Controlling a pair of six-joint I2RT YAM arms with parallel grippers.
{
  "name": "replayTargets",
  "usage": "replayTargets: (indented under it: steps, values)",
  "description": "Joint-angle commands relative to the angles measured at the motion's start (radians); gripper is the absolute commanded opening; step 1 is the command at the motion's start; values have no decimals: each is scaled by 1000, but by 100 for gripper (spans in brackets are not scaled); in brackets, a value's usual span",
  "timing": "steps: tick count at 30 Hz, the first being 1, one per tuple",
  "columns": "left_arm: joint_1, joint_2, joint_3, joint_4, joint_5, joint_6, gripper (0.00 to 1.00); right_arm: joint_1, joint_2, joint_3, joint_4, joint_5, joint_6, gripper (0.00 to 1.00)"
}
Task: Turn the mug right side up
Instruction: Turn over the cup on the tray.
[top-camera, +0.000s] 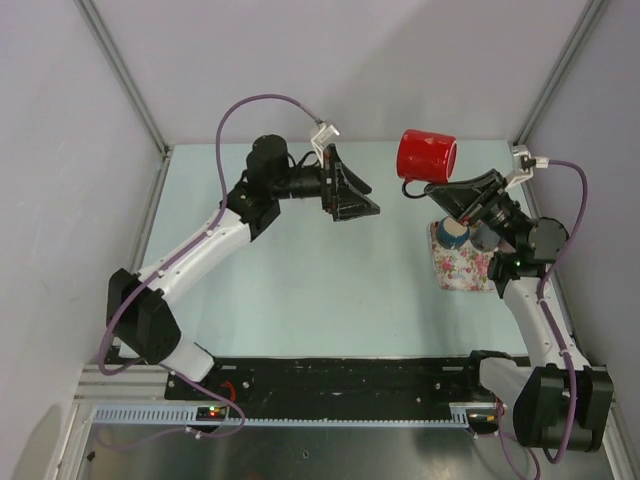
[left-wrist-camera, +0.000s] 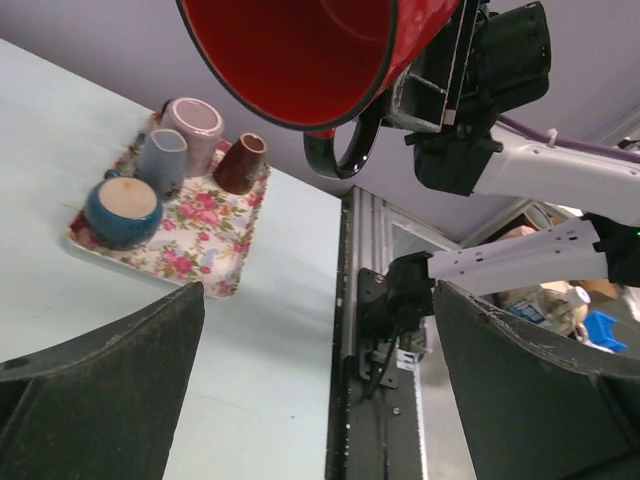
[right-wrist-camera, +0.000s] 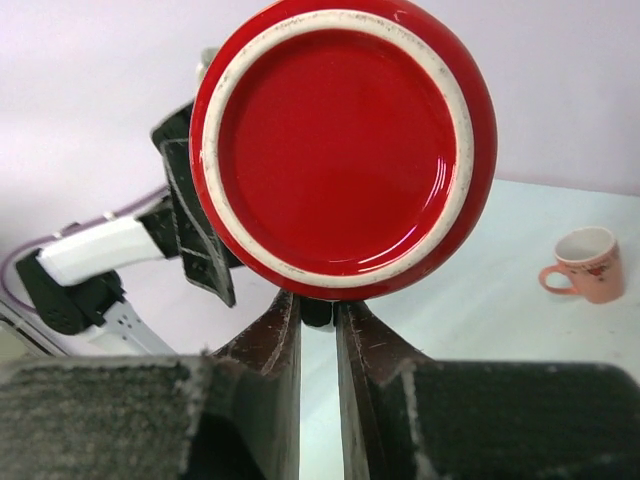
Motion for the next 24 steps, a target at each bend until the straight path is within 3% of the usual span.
replayTargets:
  steps: [1,9,16,24]
  values:
    - [-20,17,-55,286,32,-226,100,25,-42,-14,258,111,143,0]
    - [-41,55,-107,587,60,-484,100,65,-29,-30,309,124,169,0]
    - [-53,96,-168,1004,44,-749,97,129,-2,-40,343,125,167,0]
    - [-75,124,-155,1050,35,-796,93,162,15,-40,349,100,117,0]
